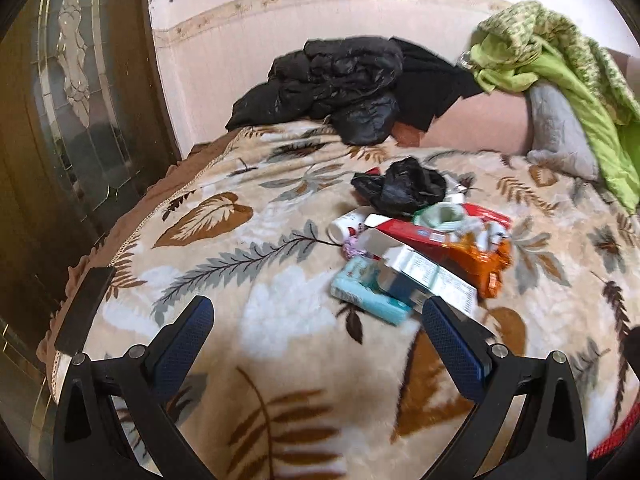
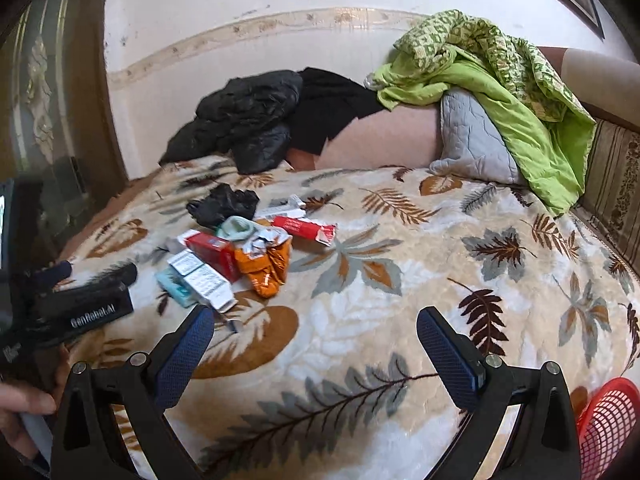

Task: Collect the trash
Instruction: 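Move both tools toward the trash pile on the blanket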

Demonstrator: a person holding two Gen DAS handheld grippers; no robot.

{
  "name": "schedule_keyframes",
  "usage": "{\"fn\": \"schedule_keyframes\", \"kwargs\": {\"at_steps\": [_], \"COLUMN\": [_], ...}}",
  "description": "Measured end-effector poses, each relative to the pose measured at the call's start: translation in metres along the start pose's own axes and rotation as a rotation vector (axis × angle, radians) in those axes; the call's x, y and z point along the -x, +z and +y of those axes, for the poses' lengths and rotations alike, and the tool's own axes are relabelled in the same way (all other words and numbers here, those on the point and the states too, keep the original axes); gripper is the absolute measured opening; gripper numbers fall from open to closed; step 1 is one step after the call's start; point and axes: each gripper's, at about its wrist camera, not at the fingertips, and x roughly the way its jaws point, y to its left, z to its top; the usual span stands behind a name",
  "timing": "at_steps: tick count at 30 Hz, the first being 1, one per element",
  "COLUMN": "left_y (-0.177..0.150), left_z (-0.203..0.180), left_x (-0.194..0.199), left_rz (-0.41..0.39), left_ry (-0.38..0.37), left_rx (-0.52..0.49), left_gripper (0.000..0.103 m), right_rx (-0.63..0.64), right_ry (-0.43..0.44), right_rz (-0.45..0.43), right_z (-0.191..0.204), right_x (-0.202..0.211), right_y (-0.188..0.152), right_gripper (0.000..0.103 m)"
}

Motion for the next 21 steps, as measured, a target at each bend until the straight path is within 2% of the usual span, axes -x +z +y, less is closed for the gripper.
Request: {"fn": "schedule_keyframes", "kwargs": {"at_steps": [9, 12, 21], "left_y": [-0.024, -0.025, -0.025], "left_z": [0.003, 0.001, 0.005], "left_x": [0.067, 0.071, 0.065], "left_rz": [-0.076, -0.092, -0.070], "left_ry": [-0.021, -0.008, 0.001], "left_rx": [-0.024, -0.032, -0.019], "left_gripper": [0.103, 0.103, 0.103], "right_rx": [0.066, 0.083, 0.088], "right_ry": [0.008, 0.002, -0.018], "right_rz": [-0.067, -0.060, -0.025], "right_z": [0.001, 0.004, 0.003], "right_x": [0.045, 0.042, 0.034], "right_y": [-0.004, -0.005, -0.009], "right_gripper": [0.102, 0.102, 0.102]}}
